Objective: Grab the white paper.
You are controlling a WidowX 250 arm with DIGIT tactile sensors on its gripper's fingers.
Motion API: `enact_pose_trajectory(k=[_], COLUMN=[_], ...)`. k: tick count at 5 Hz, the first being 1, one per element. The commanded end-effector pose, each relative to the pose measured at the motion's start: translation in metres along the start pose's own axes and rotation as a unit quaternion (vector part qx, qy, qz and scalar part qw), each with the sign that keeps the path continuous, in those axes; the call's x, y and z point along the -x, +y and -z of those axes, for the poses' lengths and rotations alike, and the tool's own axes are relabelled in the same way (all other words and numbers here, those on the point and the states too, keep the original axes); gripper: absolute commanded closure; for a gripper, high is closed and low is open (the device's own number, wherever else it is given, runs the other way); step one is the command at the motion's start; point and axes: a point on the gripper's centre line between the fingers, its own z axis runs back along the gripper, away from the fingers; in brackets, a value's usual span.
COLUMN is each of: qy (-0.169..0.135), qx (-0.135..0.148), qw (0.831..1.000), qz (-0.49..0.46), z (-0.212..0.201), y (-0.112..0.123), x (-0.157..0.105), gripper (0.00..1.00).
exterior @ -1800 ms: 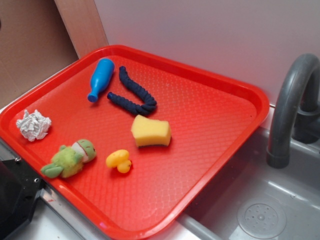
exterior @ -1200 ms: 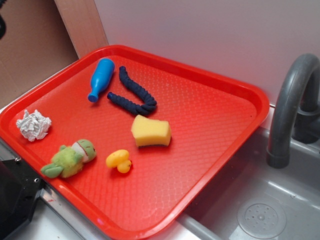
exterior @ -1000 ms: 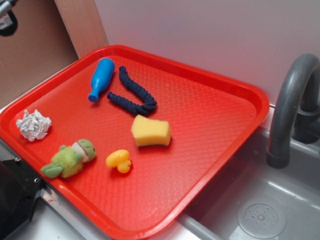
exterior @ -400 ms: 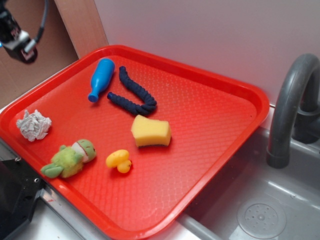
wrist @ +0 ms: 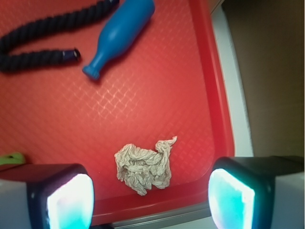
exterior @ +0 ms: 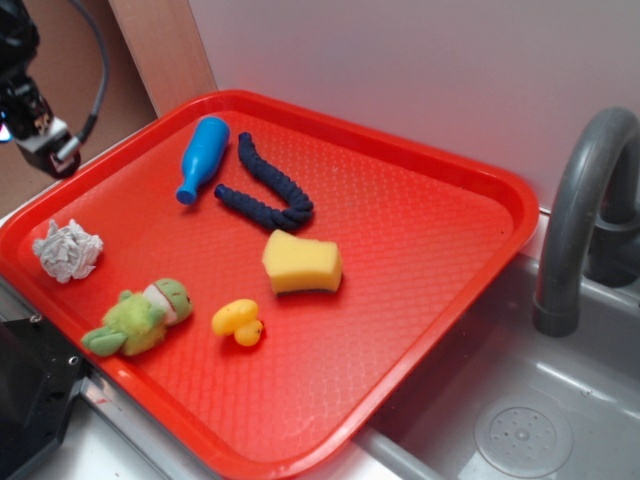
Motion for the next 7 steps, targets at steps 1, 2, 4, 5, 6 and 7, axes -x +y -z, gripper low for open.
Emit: enact_pose_trajectory(k=[1,2,4,5,6,7], qy=[-0.002,0.022,0.079,0.114,0.113,0.103], qx=[-0.047,-0.054,-0.014,0.015,0.026,0.034], qw=[0.999,0.998,0.996,0.992,0.992,0.993], qz=[0.010,0.019,0.036,0.056,0.046,0.044], z=[0.039,0.056,0.083,0.095,0.102,0.093], y=[0.006,0.010,0.006,0.002,-0.001,0.001], x=[0.003,0.003,0.016,0.023,0.026,0.022], gripper=[0.00,0.00,0.00,0.00,1.00,1.00])
